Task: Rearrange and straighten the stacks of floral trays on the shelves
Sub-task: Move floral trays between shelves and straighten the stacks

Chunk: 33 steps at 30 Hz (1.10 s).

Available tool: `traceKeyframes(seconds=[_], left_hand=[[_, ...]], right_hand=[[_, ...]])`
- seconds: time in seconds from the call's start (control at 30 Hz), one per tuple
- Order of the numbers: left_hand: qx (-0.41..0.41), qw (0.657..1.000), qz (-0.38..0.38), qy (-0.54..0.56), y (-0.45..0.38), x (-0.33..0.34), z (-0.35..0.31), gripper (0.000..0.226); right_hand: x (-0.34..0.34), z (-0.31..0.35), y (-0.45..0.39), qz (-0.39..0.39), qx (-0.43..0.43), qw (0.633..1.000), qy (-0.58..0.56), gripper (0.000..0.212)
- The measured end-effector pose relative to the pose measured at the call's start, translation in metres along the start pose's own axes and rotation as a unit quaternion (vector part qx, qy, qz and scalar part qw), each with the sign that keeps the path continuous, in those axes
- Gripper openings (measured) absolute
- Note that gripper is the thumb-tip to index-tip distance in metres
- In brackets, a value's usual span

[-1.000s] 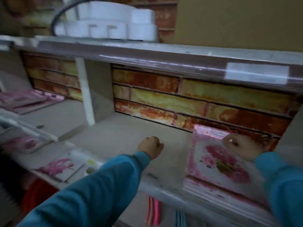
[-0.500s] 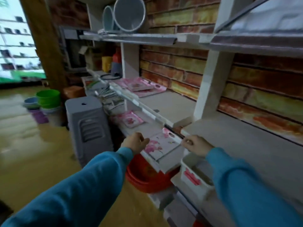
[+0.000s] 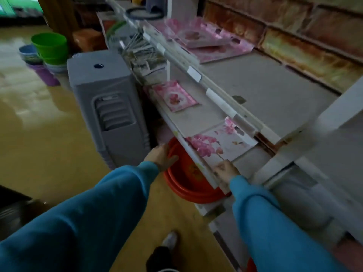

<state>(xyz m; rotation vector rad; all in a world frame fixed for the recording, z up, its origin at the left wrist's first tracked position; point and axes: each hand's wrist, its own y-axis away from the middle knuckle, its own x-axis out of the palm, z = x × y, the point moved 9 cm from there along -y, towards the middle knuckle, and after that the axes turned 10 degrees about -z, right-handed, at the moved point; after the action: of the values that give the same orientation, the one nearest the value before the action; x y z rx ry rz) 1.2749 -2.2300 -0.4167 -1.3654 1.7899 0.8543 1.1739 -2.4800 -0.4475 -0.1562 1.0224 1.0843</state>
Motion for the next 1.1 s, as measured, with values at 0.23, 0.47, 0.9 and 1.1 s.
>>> traceKeyframes(seconds=[0.23, 0.47, 0.9, 1.1], left_hand=[[0.028, 0.998, 0.054, -0.003, -0.146, 0.069, -0.01, 0.057], [0.021, 0.992, 0.128, 0.0, -0.241, 0.149, -0.013, 0.053], [0.091, 0.98, 0.176, -0.031, -0.368, 0.274, -0.035, 0.043], [0.117, 0.982, 0.144, -0.038, -0.388, 0.295, -0.035, 0.04]], right_hand=[[0.017, -0.048, -0.12, -0.038, 0.162, 0.986, 0.0, 0.035], [0.036, -0.086, -0.186, -0.061, 0.249, 0.967, -0.006, 0.029], [0.073, -0.159, -0.282, -0.147, 0.342, 0.923, -0.098, 0.04], [0.074, -0.172, -0.286, -0.226, 0.376, 0.897, -0.054, 0.045]])
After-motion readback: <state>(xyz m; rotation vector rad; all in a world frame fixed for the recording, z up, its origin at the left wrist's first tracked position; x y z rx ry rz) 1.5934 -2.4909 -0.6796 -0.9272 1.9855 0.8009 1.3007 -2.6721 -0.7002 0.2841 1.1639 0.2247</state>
